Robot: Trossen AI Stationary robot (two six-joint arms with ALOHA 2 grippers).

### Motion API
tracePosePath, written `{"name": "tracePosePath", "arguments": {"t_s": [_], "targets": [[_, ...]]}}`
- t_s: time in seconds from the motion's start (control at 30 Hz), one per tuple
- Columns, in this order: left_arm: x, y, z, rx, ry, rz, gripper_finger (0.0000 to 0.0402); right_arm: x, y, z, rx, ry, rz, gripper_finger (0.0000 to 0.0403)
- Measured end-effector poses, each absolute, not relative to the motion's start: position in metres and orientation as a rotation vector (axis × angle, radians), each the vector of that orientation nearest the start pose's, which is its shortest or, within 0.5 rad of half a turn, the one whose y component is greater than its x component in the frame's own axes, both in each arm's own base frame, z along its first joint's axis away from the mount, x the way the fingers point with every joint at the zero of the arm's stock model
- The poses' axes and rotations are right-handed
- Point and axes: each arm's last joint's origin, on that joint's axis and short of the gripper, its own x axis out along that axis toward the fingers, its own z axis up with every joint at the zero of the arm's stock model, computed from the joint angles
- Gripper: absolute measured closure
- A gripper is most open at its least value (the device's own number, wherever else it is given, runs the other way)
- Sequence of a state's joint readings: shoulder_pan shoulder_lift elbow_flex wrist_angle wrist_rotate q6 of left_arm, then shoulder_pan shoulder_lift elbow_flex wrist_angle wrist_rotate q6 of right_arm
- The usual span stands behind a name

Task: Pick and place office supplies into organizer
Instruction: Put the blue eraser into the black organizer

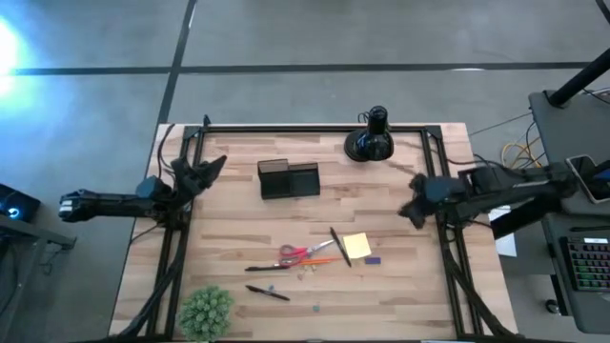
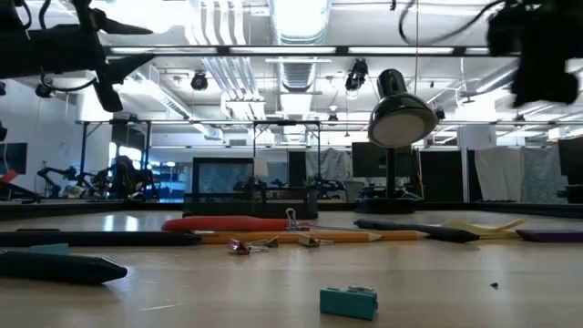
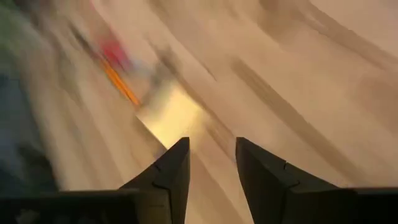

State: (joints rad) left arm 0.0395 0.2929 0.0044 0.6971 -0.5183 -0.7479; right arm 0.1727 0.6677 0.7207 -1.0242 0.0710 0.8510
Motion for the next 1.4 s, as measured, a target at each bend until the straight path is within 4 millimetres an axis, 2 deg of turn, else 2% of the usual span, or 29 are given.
{"name": "tracePosePath", "arguments": {"t_s": [0.07, 0.13, 0.27, 0.33, 0.47, 0.63, 0.77, 1.03, 1.23, 1.4], "targets": [[0.105, 0.018, 0.203, -0.794, -0.570, 0.385, 0.0249, 0.110, 0.023, 0.265, 0.509, 1.083, -0.273, 0.0277], [0.107, 0.018, 0.202, -0.782, -0.549, 0.372, 0.0249, 0.121, 0.033, 0.261, 0.394, 1.199, -0.189, 0.0271], [0.110, 0.017, 0.200, -0.768, -0.505, 0.331, 0.0249, 0.155, 0.062, 0.246, 0.222, 1.288, -0.032, 0.0256], [0.111, 0.016, 0.199, -0.765, -0.490, 0.314, 0.0249, 0.171, 0.077, 0.236, 0.152, 1.330, -0.047, 0.0250], [0.114, 0.016, 0.197, -0.756, -0.465, 0.322, 0.0249, 0.194, 0.098, 0.227, 0.162, 1.377, -0.162, 0.0238], [0.117, 0.016, 0.192, -0.705, -0.411, 0.347, 0.0249, 0.220, 0.138, 0.231, 0.120, 1.278, -0.118, 0.0207], [0.118, 0.016, 0.190, -0.700, -0.384, 0.356, 0.0249, 0.234, 0.158, 0.215, 0.093, 1.291, -0.210, 0.0183], [0.121, 0.017, 0.187, -0.698, -0.354, 0.367, 0.0249, 0.254, 0.174, 0.173, 0.121, 1.437, -0.291, 0.0163], [0.121, 0.017, 0.186, -0.698, -0.354, 0.368, 0.0249, 0.249, 0.174, 0.164, 0.073, 1.475, -0.235, 0.0165], [0.121, 0.016, 0.186, -0.699, -0.353, 0.367, 0.0249, 0.242, 0.168, 0.159, 0.009, 1.452, -0.078, 0.0166]]}}
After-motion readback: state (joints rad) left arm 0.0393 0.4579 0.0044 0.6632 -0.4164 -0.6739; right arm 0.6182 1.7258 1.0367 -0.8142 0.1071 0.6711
